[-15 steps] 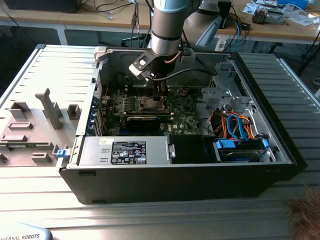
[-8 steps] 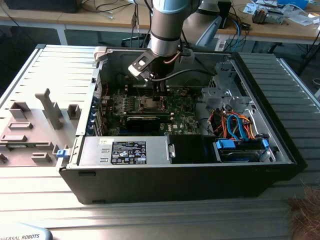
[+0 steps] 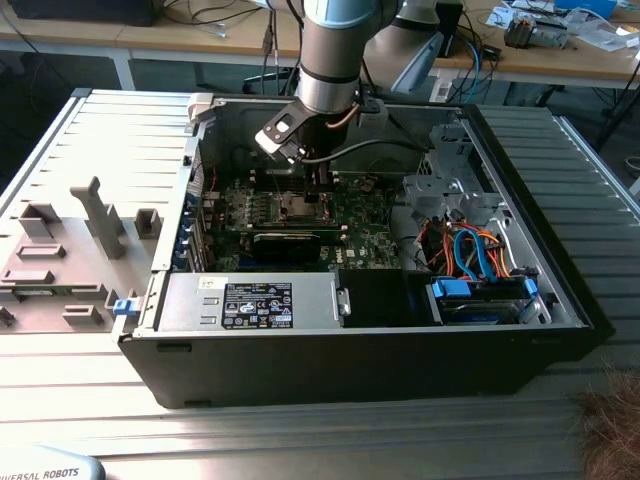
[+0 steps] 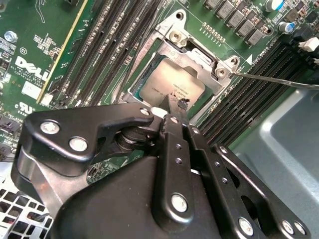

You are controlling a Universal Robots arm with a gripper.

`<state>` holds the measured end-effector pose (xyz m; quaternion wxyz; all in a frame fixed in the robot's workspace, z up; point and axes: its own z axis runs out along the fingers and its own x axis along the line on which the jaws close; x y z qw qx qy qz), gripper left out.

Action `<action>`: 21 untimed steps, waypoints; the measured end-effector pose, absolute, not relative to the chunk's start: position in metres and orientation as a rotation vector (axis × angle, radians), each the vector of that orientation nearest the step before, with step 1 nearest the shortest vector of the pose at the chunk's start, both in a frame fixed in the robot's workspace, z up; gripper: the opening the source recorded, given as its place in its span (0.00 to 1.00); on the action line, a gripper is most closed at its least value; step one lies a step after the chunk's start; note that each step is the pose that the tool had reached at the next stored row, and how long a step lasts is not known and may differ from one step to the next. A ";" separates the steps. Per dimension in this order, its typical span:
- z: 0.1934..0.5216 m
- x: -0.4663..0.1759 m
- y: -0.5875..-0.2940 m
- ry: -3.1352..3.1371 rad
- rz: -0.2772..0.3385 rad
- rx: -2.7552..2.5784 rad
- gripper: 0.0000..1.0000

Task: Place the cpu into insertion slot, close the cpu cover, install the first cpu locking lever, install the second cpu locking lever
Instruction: 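Close the cpu cover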

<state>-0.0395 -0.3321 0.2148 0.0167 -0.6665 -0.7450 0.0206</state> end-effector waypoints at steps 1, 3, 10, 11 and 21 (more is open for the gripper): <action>0.215 -0.040 -0.332 -2.316 0.064 -2.072 0.11; 0.214 -0.040 -0.332 -2.316 0.064 -2.072 0.11; 0.213 -0.041 -0.332 -2.316 0.064 -2.072 0.11; 0.213 -0.042 -0.332 -2.316 0.064 -2.072 0.11; 0.212 -0.059 -0.332 -2.316 0.064 -2.072 0.11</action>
